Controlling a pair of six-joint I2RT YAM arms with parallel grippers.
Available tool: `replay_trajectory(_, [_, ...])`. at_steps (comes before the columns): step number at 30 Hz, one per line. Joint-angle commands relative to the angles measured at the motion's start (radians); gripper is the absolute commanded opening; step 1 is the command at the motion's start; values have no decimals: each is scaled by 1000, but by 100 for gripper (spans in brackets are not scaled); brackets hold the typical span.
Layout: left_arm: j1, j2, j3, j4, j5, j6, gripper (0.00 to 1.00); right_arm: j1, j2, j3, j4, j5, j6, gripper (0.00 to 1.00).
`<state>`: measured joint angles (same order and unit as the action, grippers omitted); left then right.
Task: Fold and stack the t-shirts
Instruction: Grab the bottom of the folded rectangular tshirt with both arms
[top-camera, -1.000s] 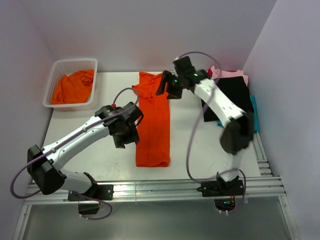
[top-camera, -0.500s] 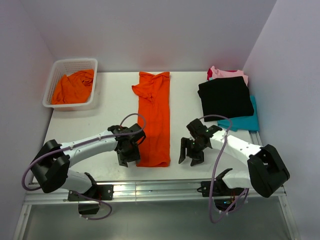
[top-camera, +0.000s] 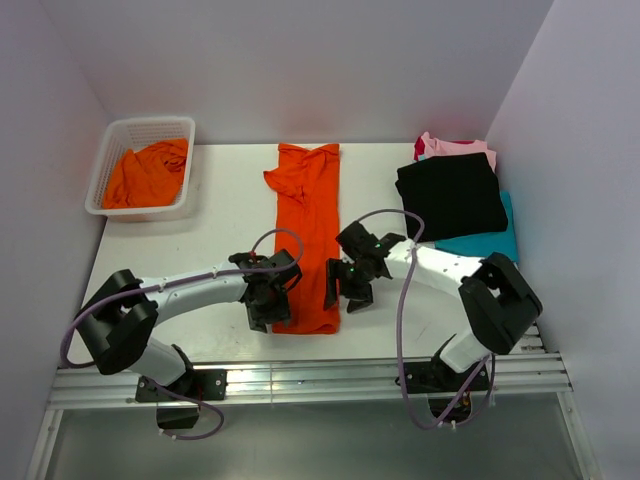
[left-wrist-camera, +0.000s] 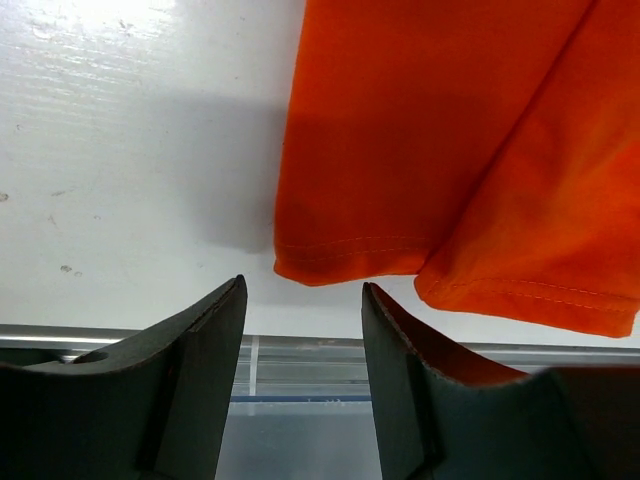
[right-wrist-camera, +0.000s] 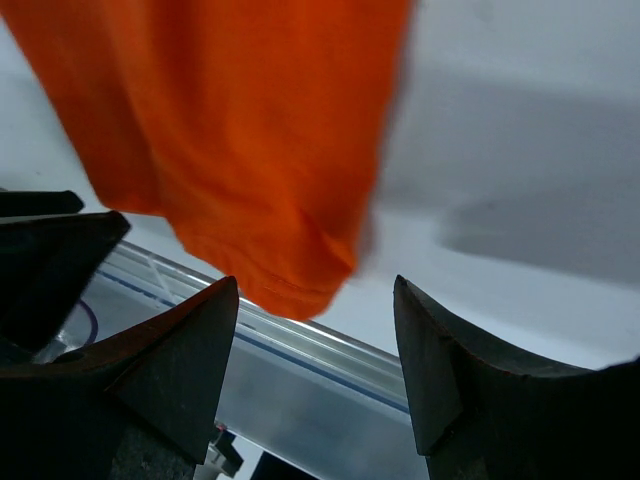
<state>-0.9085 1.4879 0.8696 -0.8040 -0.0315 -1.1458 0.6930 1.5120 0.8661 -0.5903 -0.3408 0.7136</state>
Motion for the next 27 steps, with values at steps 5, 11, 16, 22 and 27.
replay_trajectory(5, [-6, 25, 37, 23, -21, 15, 55, 68, 91, 116, 9, 14, 10, 70])
replay_trajectory(11, [-6, 40, 26, 34, -15, 32, 55, 92, 125, 106, 15, -6, 23, 70])
replay_trajectory(16, [-6, 46, 14, 43, -16, 41, 54, 109, 110, 70, -26, 20, 23, 70])
replay_trajectory(22, [-1, 64, 0, 68, -2, 57, 53, 115, 94, 7, -26, 20, 38, 69])
replay_trajectory(27, [10, 72, 2, 74, 2, 66, 52, 129, 60, -10, -45, 37, 49, 62])
